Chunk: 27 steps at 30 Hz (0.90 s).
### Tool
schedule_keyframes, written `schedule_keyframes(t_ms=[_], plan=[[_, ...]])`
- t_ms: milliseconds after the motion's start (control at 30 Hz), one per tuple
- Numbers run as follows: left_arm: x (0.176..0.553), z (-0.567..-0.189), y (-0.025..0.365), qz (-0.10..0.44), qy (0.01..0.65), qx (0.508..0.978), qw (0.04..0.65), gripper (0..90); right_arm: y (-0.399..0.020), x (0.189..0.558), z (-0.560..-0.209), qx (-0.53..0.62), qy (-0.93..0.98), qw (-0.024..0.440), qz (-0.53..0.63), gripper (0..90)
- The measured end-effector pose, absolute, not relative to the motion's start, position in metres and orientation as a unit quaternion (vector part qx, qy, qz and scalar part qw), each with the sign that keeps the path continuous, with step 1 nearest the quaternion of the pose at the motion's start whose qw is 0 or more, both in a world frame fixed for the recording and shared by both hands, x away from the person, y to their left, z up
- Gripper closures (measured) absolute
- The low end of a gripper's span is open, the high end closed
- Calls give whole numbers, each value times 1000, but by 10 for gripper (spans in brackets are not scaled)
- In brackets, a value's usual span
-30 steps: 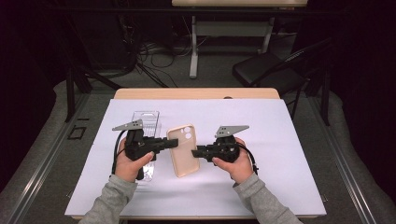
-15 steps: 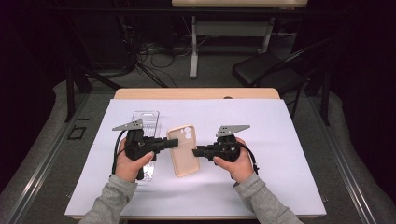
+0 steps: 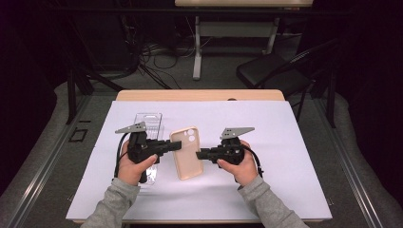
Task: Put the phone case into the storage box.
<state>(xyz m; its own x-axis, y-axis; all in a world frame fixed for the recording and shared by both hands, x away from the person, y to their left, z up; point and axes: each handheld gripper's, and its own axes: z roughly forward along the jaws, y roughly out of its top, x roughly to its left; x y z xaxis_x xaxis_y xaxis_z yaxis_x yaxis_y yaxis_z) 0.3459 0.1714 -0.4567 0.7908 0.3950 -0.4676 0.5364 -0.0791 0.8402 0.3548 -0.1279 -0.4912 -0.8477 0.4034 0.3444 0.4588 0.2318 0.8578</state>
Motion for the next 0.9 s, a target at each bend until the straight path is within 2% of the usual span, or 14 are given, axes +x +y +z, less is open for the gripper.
schedule_keyframes(t_ms=[233, 700, 900], plan=[[345, -457, 171, -52, 320, 731, 601, 761, -128, 355, -491, -277, -783, 20, -557, 821], [348, -459, 170, -31, 330, 728, 600, 600, -132, 355, -490, -288, -777, 7, -560, 821], [348, -459, 170, -25, 335, 728, 598, 560, -135, 356, -489, -298, -773, -1, -561, 821]])
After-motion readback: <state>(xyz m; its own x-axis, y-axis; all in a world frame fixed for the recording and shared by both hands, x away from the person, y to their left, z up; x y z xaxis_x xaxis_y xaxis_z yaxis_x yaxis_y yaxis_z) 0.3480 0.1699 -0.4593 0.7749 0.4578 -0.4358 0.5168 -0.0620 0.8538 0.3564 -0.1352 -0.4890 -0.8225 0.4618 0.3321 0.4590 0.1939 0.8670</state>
